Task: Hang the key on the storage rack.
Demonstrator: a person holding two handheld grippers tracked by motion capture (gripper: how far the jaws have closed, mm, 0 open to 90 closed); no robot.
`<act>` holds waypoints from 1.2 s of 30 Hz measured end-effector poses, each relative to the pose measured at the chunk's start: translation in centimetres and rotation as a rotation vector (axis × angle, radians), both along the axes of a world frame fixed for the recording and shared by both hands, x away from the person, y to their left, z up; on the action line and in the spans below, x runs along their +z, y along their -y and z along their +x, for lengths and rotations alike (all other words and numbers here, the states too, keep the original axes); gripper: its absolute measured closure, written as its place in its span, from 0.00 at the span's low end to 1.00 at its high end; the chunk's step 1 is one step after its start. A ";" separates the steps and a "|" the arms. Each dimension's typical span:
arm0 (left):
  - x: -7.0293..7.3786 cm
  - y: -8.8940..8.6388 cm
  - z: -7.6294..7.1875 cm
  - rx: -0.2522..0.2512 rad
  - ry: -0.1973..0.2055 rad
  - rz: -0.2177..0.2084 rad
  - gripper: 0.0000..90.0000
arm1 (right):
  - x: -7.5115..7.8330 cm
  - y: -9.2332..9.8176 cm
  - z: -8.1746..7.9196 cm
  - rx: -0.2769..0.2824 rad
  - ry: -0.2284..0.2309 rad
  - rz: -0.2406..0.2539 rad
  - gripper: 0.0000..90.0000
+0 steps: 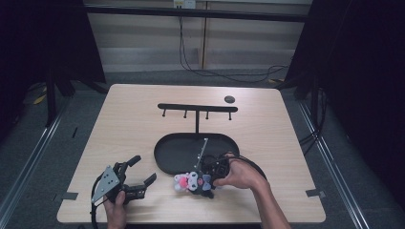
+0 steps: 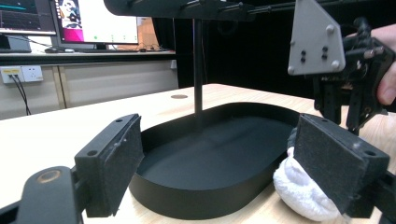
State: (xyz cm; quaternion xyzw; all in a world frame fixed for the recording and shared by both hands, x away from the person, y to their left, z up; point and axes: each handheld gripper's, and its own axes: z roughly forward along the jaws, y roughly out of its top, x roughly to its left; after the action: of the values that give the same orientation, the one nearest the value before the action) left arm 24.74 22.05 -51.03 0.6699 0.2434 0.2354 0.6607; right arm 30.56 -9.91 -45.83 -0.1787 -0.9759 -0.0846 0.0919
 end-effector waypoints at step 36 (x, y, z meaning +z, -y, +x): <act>0.0 0.0 0.0 0.000 0.000 0.001 0.17 | 9.6 -0.7 0.5 0.054 0.107 0.069 0.97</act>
State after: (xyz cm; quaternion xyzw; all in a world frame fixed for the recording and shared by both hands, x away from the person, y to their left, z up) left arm 24.74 22.06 -51.03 0.6701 0.2434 0.2356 0.6605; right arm 31.01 -9.25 -36.20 -0.1443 -0.9804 -0.1252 0.0478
